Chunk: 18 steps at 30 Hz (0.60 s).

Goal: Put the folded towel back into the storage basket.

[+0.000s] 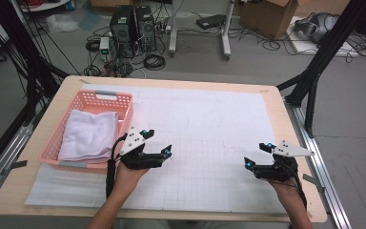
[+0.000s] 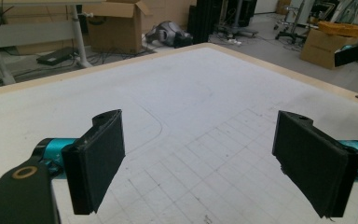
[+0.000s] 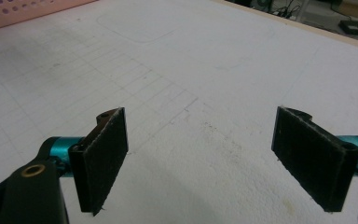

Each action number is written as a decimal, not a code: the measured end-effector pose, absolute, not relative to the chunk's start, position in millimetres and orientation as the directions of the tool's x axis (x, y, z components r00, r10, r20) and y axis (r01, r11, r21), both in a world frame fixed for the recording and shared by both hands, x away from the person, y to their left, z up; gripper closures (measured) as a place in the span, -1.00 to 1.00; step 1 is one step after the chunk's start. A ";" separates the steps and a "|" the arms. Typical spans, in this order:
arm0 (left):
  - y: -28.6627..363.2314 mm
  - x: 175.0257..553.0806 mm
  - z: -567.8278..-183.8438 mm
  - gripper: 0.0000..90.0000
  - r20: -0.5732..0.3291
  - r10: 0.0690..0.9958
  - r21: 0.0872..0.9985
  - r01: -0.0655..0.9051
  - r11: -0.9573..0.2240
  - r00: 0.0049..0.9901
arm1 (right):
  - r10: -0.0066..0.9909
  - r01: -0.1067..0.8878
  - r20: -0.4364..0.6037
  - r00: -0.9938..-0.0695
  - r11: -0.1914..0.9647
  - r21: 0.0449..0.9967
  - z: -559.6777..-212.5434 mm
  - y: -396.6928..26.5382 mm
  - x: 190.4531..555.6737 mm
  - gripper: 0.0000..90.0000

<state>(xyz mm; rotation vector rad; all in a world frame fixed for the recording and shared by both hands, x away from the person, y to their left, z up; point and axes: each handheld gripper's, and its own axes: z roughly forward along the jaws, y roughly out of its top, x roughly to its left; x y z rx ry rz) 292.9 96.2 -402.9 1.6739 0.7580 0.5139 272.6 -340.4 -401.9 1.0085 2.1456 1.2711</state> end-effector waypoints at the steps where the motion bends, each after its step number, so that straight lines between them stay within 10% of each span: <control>1: 95.8 292.9 -403.3 -0.62 -0.059 0.718 0.970 0.209 -0.122 0.694 | 0.775 0.364 -0.009 -0.632 0.307 0.880 -401.7 -340.3 272.4 -0.62; 18: 95.0 294.4 -406.5 -0.61 -0.063 0.715 0.965 0.225 -0.134 0.696 | 0.773 0.366 -0.005 -0.634 0.305 0.879 -402.1 -340.5 272.7 -0.62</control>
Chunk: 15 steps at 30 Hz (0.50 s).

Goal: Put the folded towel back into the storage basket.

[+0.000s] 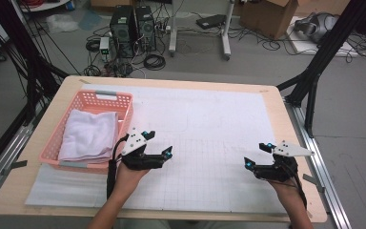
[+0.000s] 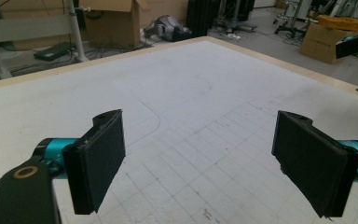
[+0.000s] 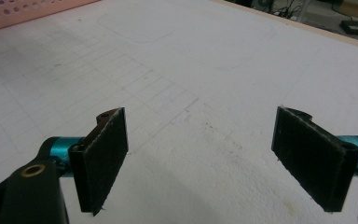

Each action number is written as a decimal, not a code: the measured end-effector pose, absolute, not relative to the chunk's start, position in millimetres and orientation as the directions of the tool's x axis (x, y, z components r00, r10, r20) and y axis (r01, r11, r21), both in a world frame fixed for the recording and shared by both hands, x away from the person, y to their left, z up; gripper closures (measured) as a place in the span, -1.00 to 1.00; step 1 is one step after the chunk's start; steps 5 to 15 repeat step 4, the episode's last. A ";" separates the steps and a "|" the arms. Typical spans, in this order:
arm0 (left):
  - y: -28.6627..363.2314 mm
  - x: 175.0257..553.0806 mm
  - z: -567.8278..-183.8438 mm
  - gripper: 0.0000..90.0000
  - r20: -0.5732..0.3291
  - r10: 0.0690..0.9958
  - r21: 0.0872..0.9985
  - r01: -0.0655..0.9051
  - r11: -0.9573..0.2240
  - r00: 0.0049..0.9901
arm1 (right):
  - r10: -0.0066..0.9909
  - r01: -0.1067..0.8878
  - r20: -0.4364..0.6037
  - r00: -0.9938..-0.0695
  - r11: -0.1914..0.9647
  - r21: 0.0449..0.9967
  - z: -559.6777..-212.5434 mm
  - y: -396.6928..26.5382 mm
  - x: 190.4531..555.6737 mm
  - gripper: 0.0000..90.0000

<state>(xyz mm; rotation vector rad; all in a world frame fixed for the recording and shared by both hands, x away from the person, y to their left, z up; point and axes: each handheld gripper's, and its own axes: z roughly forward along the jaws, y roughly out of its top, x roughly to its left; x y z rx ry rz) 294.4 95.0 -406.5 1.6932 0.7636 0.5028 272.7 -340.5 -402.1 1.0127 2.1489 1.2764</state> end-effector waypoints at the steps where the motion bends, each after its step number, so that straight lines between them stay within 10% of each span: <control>1: 95.0 294.4 -406.5 -0.61 -0.063 0.716 0.965 0.225 -0.134 0.695 | 0.773 0.365 -0.005 -0.634 0.306 0.879 -402.0 -340.6 272.6 -0.62; 15: 95.1 294.6 -406.5 -0.61 -0.064 0.717 0.965 0.226 -0.134 0.694 | 0.775 0.364 -0.004 -0.632 0.301 0.881 -401.2 -341.1 272.4 -0.62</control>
